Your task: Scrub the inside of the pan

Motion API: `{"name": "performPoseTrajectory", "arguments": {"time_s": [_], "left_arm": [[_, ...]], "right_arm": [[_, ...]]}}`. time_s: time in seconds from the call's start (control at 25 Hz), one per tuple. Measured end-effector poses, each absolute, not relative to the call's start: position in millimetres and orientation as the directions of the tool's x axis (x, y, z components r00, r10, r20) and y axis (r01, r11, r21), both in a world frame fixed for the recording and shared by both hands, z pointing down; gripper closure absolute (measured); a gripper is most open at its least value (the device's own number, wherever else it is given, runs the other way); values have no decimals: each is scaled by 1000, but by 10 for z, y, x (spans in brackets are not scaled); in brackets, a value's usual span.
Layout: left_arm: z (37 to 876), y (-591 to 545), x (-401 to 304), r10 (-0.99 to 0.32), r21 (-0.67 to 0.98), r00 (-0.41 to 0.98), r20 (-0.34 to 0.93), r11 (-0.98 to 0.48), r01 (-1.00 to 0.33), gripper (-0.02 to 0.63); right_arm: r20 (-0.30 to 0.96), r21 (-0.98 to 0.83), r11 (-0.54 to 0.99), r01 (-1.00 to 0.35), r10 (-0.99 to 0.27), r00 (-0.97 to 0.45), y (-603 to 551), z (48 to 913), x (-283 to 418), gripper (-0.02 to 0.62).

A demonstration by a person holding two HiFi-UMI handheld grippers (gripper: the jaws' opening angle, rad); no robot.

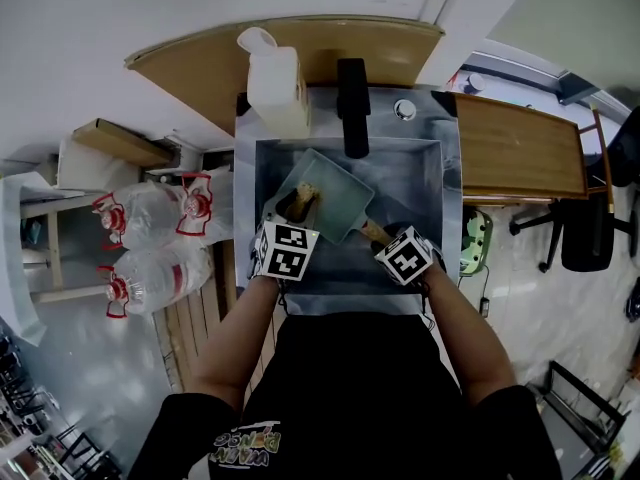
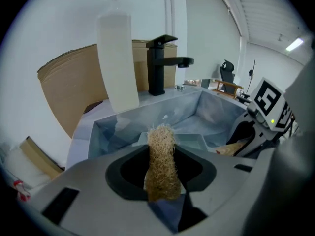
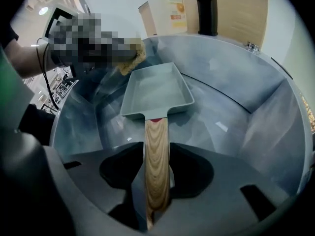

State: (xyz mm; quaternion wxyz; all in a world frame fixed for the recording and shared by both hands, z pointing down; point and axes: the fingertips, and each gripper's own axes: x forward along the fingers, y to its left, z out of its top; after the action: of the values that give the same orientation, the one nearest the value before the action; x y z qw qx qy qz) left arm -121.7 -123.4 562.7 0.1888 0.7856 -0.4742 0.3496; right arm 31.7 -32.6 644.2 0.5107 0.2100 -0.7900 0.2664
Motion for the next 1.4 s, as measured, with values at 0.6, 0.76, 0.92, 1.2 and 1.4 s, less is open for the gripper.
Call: {"name": "performPoseTrajectory", "arguments": {"time_s": [0.6, 0.76, 0.92, 1.2, 1.4], "left_arm": [[6276, -1474, -1364, -549, -214, 119, 827, -503, -837, 460], [6441, -1487, -1376, -529, -233, 95, 843, -520, -822, 460], [6569, -1500, -1378, -512, -242, 82, 855, -534, -810, 460], [6648, -1484, -1346, -485, -185, 122, 866, -539, -822, 462], [6653, -1386, -1211, -436, -114, 186, 880, -576, -810, 462]], "right_arm": [[926, -239, 757, -608, -10, -376, -318, 6466, 341, 443], [926, -244, 757, -607, -4, -377, -310, 6474, 329, 443], [926, -249, 753, -609, 2, -377, -309, 6474, 330, 443], [926, -253, 748, -614, 4, -377, -308, 6475, 337, 443], [926, -256, 744, -617, 6, -377, -311, 6476, 337, 443]]}}
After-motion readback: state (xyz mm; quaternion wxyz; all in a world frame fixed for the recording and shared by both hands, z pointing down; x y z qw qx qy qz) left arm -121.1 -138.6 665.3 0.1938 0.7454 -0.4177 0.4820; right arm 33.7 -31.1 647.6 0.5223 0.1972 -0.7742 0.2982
